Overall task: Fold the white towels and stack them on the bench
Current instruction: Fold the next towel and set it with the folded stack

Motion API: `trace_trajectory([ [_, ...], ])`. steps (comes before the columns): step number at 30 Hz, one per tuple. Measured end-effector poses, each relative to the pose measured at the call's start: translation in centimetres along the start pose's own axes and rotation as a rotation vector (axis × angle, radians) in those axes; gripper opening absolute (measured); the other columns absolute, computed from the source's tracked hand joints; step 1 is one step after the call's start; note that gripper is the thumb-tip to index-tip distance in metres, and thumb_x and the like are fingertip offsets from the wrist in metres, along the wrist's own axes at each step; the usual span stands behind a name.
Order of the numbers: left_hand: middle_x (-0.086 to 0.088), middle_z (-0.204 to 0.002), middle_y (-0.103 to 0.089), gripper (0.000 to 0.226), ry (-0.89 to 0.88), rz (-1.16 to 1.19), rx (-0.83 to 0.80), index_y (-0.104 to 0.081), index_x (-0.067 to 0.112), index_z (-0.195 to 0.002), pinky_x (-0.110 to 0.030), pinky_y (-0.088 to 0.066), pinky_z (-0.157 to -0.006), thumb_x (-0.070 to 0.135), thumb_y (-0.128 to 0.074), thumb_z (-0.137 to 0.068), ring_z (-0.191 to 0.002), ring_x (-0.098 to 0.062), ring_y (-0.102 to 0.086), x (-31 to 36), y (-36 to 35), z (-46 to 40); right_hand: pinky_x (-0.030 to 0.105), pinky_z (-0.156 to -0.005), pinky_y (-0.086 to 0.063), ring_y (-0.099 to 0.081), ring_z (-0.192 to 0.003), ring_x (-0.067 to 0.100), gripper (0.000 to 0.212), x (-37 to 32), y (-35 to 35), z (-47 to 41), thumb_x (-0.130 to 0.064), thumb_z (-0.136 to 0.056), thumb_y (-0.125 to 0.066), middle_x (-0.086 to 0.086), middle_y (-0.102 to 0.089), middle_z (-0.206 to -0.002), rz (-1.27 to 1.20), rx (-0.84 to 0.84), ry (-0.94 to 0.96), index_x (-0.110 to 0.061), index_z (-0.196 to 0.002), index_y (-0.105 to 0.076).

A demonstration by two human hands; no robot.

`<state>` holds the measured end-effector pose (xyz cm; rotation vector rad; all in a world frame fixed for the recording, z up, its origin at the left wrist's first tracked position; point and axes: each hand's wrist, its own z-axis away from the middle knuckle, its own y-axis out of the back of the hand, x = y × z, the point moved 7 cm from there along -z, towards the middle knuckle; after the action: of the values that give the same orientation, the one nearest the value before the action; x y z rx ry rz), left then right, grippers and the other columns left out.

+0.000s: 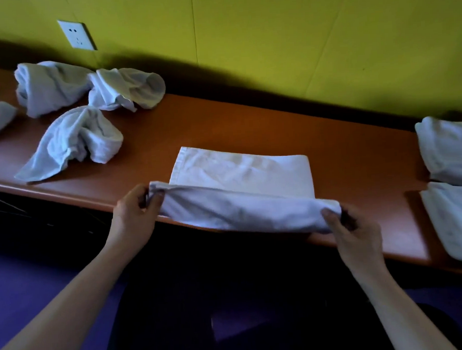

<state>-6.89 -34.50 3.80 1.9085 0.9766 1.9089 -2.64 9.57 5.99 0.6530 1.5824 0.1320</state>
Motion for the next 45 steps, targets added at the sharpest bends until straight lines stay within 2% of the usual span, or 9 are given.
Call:
trace_trajectory([
  [13,0.001,-0.063,-0.044,0.031,0.077,0.011,0.022,-0.043,0.016,-0.074,-0.034,-0.029,-0.05,0.029,-0.054,-0.1,-0.056,-0.018,-0.039,3.9,-4.7,-11.3,0.042,-0.055,-0.036,-0.043,-0.063,0.019,0.034,0.0,-4.5,-14.3,-0.032,-0.094,-0.062,0.022,-0.055,-0.07,0.065,0.112,0.052,0.0,-0.082,-0.06],
  [16,0.001,-0.081,-0.059,0.017,0.136,-0.052,0.047,-0.055,0.017,-0.096,-0.035,-0.037,-0.06,0.033,-0.054,-0.1,-0.074,-0.023,-0.053,2.7,-6.1,-13.0,0.033,-0.058,-0.032,-0.054,-0.069,0.022,0.025,1.7,-5.9,-15.6,-0.026,-0.094,-0.064,0.014,-0.059,-0.075,0.135,0.11,-0.051,-0.002,-0.086,-0.063],
  [19,-0.005,-0.125,-0.06,0.032,0.049,-0.26,0.053,-0.052,0.022,-0.125,-0.041,-0.038,-0.091,0.038,-0.057,-0.097,-0.112,-0.032,-0.054,2.0,-7.4,-13.1,0.03,-0.082,-0.043,-0.058,-0.106,0.03,0.03,3.6,-6.6,-15.1,-0.024,-0.087,-0.065,0.009,-0.059,-0.115,0.369,0.116,-0.156,-0.018,-0.116,-0.062],
  [25,-0.002,-0.134,-0.057,0.03,-0.525,-0.47,-0.106,-0.065,0.029,-0.121,-0.047,-0.044,-0.089,0.038,-0.051,-0.096,-0.108,-0.034,-0.055,6.9,-11.7,-5.8,0.044,-0.1,-0.039,-0.053,-0.119,0.031,0.037,0.2,-10.0,-13.1,-0.02,-0.09,-0.049,0.008,-0.061,-0.126,0.613,-0.145,0.45,-0.018,-0.123,-0.063],
  [29,0.0,-0.143,-0.054,0.048,-0.557,-0.632,-0.37,-0.057,0.033,-0.134,-0.047,-0.044,-0.093,0.048,-0.035,-0.094,-0.116,-0.033,-0.054,7.8,-15.4,-2.9,0.043,-0.113,-0.032,-0.046,-0.138,0.024,0.057,2.4,-12.8,-12.0,-0.043,-0.092,-0.03,0.003,-0.052,-0.148,0.783,-0.529,0.46,-0.027,-0.141,-0.054],
  [33,0.002,-0.159,-0.037,0.059,-0.517,-0.733,-0.457,-0.044,0.037,-0.147,-0.051,-0.03,-0.111,0.053,-0.021,-0.095,-0.138,-0.032,-0.041,7.3,-16.7,-2.4,0.043,-0.111,-0.034,-0.044,-0.14,0.024,0.063,3.4,-11.3,-9.9,-0.054,-0.093,-0.025,0.0,-0.043,-0.156,0.791,-0.502,0.306,-0.033,-0.149,-0.044],
  [38,0.001,-0.168,-0.01,0.068,-0.488,-0.798,-0.433,-0.023,0.046,-0.154,-0.057,0.002,-0.121,0.066,-0.011,-0.09,-0.154,-0.032,-0.007,7.8,-18.6,-2.7,0.047,-0.096,-0.043,-0.056,-0.117,0.033,0.063,2.4,-9.7,-4.7,-0.057,-0.091,-0.03,0.003,-0.061,-0.137,0.945,-0.397,0.221,-0.028,-0.141,-0.055],
  [42,-0.009,-0.164,-0.024,0.055,-0.501,-0.774,-0.377,-0.037,0.044,-0.149,-0.06,-0.015,-0.118,0.052,-0.025,-0.096,-0.149,-0.04,-0.021,9.1,-19.6,-2.0,0.045,-0.085,-0.044,-0.06,-0.099,0.031,0.056,1.6,-8.6,-0.7,-0.059,-0.089,-0.039,0.005,-0.067,-0.109,0.925,-0.342,0.257,-0.023,-0.124,-0.064],
  [45,-0.014,-0.151,-0.044,0.045,-0.552,-0.726,-0.289,-0.055,0.029,-0.138,-0.054,-0.039,-0.104,0.034,-0.058,-0.093,-0.134,-0.042,-0.045,10.5,-19.2,-0.6,0.045,-0.087,-0.041,-0.057,-0.104,0.029,0.057,2.0,-8.2,0.9,-0.061,-0.087,-0.043,0.003,-0.062,-0.116,0.904,-0.362,0.275,-0.026,-0.13,-0.058],
])
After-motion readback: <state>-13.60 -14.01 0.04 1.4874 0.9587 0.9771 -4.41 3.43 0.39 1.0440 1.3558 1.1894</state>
